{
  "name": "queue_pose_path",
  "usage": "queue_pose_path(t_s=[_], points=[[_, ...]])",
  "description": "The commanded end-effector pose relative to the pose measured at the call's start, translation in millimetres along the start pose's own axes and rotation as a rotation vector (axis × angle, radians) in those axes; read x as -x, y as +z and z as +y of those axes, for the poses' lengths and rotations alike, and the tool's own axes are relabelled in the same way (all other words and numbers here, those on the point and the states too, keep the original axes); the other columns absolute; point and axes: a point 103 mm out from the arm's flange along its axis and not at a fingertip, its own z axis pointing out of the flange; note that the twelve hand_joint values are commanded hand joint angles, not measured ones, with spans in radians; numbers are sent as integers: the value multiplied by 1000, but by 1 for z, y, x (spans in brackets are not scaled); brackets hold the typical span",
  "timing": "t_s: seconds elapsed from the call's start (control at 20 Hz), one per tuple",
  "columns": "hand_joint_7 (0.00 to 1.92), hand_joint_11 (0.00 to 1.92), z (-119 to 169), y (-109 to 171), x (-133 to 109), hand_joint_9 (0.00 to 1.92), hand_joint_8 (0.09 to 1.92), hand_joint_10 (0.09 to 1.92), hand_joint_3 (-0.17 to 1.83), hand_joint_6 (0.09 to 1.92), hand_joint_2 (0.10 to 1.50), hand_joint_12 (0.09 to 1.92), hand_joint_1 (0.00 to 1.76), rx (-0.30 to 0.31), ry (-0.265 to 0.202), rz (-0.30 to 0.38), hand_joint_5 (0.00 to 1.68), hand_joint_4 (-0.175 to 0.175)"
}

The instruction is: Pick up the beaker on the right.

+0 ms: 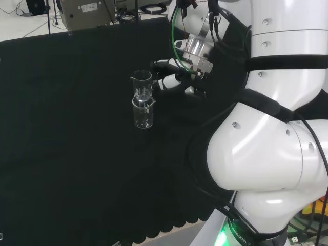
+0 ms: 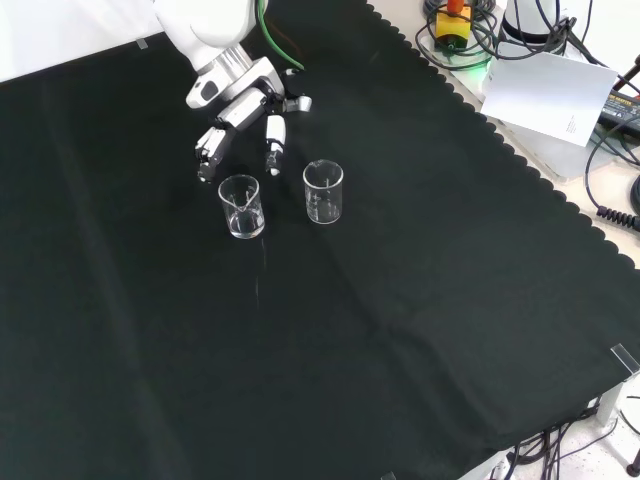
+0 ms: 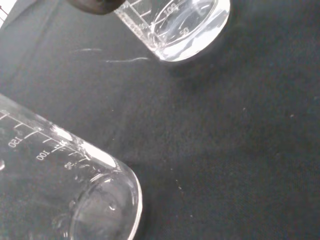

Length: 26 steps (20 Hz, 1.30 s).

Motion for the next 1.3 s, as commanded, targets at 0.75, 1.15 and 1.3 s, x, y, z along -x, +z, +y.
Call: queue_pose_path(t_s=[0.75,1.15,1.3], points=[[144,8,30,26,-8,314,601,596,-175,87,869,1400,747,100,-70,110,304,-13],[198,18,39,31,-9,347,622,600,-175,87,866,1399,766,127,-57,139,331,-12],[191,14,41,33,-9,337,622,594,-175,87,864,1396,779,136,-59,150,338,-14]])
